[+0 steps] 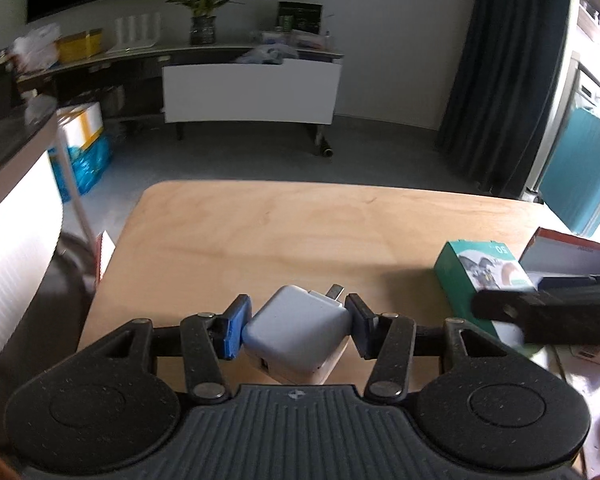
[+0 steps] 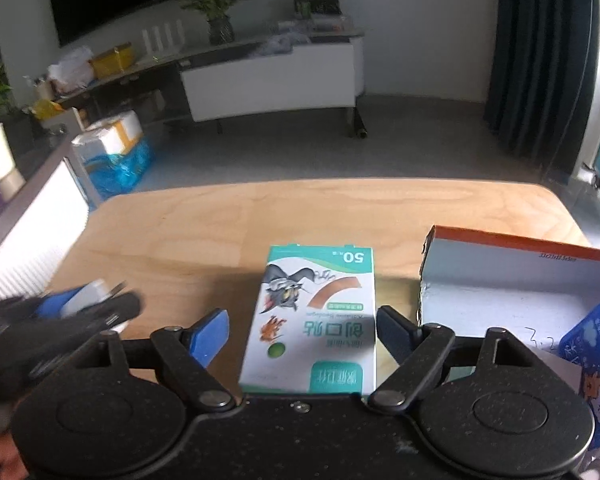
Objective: Organize rigid objects
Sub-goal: 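Grasp the white cube charger with the left tool while the right tool grasps the bandage box, then carry the white charger and bandage box over the white box with both tools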
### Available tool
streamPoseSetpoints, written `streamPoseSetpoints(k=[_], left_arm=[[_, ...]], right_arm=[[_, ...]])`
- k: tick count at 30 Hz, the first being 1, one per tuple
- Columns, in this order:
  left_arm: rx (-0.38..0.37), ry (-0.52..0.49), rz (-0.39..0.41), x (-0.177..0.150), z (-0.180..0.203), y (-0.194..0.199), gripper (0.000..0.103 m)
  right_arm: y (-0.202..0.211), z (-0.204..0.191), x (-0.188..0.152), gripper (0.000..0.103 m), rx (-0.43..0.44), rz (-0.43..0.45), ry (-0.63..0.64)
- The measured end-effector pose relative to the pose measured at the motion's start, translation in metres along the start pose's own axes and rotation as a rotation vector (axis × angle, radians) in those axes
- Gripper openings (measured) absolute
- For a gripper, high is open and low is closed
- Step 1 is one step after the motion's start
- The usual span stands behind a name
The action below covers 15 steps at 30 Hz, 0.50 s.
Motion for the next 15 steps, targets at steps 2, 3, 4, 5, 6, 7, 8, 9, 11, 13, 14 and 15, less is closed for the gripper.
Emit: streamPoseSetpoints(k=[2, 3, 4, 5, 6, 7, 8, 9, 11, 13, 14, 15], left_arm=[[0.013, 0.014, 0.003, 0.000, -0.001, 0.006, 0.052], [0.011, 0.019, 0.004, 0.000, -0.001, 0.008, 0.052], [0.012, 0.023, 0.008, -0.001, -0.001, 0.011, 0.052], [0.022, 0.025, 0.011, -0.002, -0.002, 0.013, 0.052], [0.030, 0.032, 0.015, -0.001, -0.002, 0.015, 0.052], [0.032, 0.044, 0.016, -0.001, -0.003, 0.015, 0.052], [0.034, 0.050, 0.017, 0.000, -0.004, 0.016, 0.052], [0.037, 0.046, 0.022, 0.001, -0.004, 0.017, 0.052], [0.034, 0.048, 0.030, -0.002, -0.003, 0.022, 0.052], [0.041, 0.062, 0.037, -0.002, -0.005, 0.028, 0.052], [0.043, 0.071, 0.041, -0.002, -0.006, 0.031, 0.052], [0.043, 0.077, 0.045, -0.002, -0.006, 0.034, 0.052]], right_arm=[[-0.011, 0.001, 0.000, 0.097, -0.019, -0.033, 0.007], [-0.015, 0.001, -0.001, 0.097, -0.028, -0.041, 0.014], [-0.019, 0.001, -0.001, 0.095, -0.026, -0.049, 0.021], [-0.022, 0.001, 0.000, 0.090, -0.030, -0.049, 0.024], [-0.026, 0.002, -0.001, 0.084, -0.036, -0.057, 0.032], [-0.028, 0.001, -0.003, 0.084, -0.037, -0.067, 0.039], [-0.026, 0.001, -0.003, 0.084, -0.037, -0.058, 0.045], [-0.024, -0.001, -0.004, 0.084, -0.028, -0.054, 0.046], [-0.011, -0.004, -0.004, 0.084, -0.013, -0.025, 0.039], [0.005, -0.008, -0.004, 0.084, 0.015, -0.003, 0.034], [0.014, -0.011, -0.005, 0.084, 0.030, 0.004, 0.034], [0.022, -0.013, -0.006, 0.084, 0.042, 0.012, 0.037]])
Point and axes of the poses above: each gripper's, at about its wrist camera, not at the fingertips, and y roughly against the way its jaws point, z to its right, x to its top, the point moved 7 cm from there along -y, roughly the way its jaws point, and after that the axes turned 5 degrees about z, right-handed, at the moved point
